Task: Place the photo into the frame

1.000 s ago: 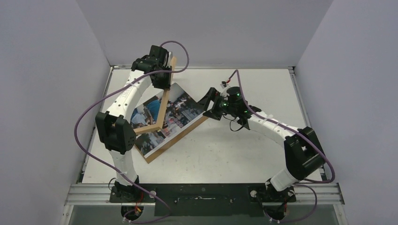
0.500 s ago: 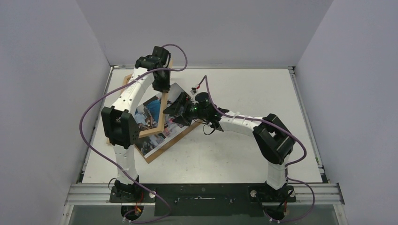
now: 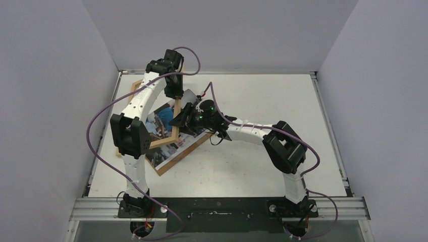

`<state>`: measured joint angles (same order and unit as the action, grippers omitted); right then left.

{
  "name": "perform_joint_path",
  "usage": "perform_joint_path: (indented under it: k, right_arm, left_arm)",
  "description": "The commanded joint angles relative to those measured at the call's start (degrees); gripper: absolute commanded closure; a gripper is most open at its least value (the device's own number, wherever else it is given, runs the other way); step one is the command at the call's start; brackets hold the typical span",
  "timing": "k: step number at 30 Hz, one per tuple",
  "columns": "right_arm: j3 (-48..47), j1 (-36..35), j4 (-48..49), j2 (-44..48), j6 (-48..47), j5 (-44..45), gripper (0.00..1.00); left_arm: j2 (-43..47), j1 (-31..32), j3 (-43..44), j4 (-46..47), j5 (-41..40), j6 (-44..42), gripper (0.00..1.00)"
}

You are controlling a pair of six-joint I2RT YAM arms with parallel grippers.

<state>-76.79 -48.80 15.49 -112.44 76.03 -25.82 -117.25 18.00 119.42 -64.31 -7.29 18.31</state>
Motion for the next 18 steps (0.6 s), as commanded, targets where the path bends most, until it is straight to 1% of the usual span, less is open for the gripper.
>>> perform_joint_path:
  k: [1, 3, 5, 6, 7, 8, 9, 11, 12, 14, 15, 17, 18]
  right_arm:
    - [-1.8, -0.3, 5.5, -1.6, 0.3, 0.1, 0.49]
    - [-1.9, -0.2, 6.5, -1.8, -0.1, 0.0, 0.52]
    - [-2.2, -0.2, 7.1, -2.0, -0.6, -0.1, 0.59]
    - [-2.6, -0.2, 7.3, -2.1, -1.1, -0.2, 0.64]
    - [-2.9, -0.3, 7.4, -2.0, -2.0, -0.3, 0.74]
    - [-3.3, -0.3, 6.6, -1.8, -3.8, -0.1, 0.91]
    - [-3.8, -0.2, 4.8, -1.3, -6.3, 0.4, 0.98]
    - [-4.5, -0.5, 0.8, 0.3, -11.9, 1.5, 1.00]
    - [-4.8, -0.5, -1.2, 1.3, -14.9, 1.9, 1.00]
    - [-5.4, -0.6, -4.5, 3.3, -19.9, 2.5, 1.00]
    - [-5.5, -0.5, -5.0, 4.2, -21.8, 2.6, 1.00]
    - [-5.5, -0.5, -5.4, 5.5, -24.7, 1.3, 1.00]
    - [-5.7, -0.5, -5.5, 6.2, -25.6, 0.2, 1.00]
  left_arm:
    - [0.5, -0.3, 4.0, 0.6, -0.4, 1.8, 1.00]
    - [0.8, -0.5, 4.0, 0.7, 0.0, 2.2, 1.00]
    - [1.1, -0.7, 3.9, 0.7, 0.5, 2.6, 1.00]
    - [1.3, -0.8, 3.9, 0.7, 0.7, 2.9, 1.00]
    - [1.6, -0.8, 3.9, 0.8, 1.0, 3.1, 1.00]
    - [1.9, -0.9, 3.9, 0.9, 1.4, 3.1, 1.00]
    - [2.1, -1.1, 4.2, 0.9, 2.5, 3.0, 1.00]
    - [3.1, -1.2, 4.2, 1.6, 3.5, 2.6, 0.98]
    - [3.7, -1.2, 4.2, 2.0, 3.5, 2.5, 0.88]
    - [5.1, -1.4, 4.2, 2.7, 3.3, 2.2, 0.58]
    - [5.9, -1.6, 4.3, 3.0, 3.2, 2.2, 0.46]
    - [7.4, -2.1, 5.0, 3.3, 3.7, 2.3, 0.27]
    - [8.0, -2.5, 5.9, 3.2, 4.3, 2.1, 0.21]
